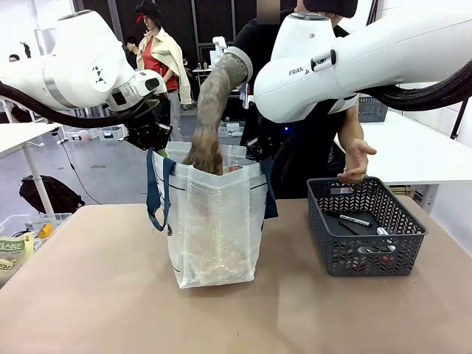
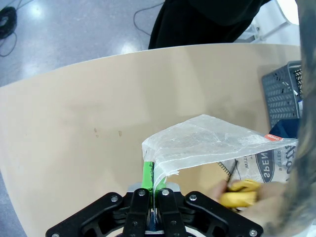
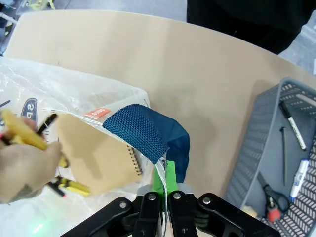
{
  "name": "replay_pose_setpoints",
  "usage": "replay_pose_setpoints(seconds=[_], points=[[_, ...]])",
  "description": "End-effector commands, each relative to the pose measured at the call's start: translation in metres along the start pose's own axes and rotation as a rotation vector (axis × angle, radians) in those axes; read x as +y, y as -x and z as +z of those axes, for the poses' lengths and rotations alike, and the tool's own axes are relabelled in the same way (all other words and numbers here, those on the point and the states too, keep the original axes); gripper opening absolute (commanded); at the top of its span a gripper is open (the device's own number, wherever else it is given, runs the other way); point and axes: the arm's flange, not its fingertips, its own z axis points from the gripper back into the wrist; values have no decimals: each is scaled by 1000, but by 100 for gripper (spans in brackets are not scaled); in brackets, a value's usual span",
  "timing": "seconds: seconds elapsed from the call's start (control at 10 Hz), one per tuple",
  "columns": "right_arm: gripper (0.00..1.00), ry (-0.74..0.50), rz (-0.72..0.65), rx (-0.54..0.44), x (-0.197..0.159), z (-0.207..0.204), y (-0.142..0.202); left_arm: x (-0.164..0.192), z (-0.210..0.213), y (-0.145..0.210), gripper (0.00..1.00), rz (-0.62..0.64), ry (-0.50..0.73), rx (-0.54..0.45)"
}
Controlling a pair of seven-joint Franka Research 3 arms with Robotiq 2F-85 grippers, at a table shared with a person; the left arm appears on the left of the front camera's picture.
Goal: Transfer purchased items from the store into the shopping bag.
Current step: Move the Reusable shopping bag to the right side of the table.
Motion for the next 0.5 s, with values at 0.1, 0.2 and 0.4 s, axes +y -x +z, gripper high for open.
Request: replay_pose_setpoints(seconds=[0.1,0.2,0.4], points=[[0,-3,-10,-5,-3,1,1,3,5,0,0,8,-4,-2],[0,-3,-10,-5,-3,1,1,3,5,0,0,8,-4,-2],[0,-3,-10,-5,-3,1,1,3,5,0,0,8,-4,-2]])
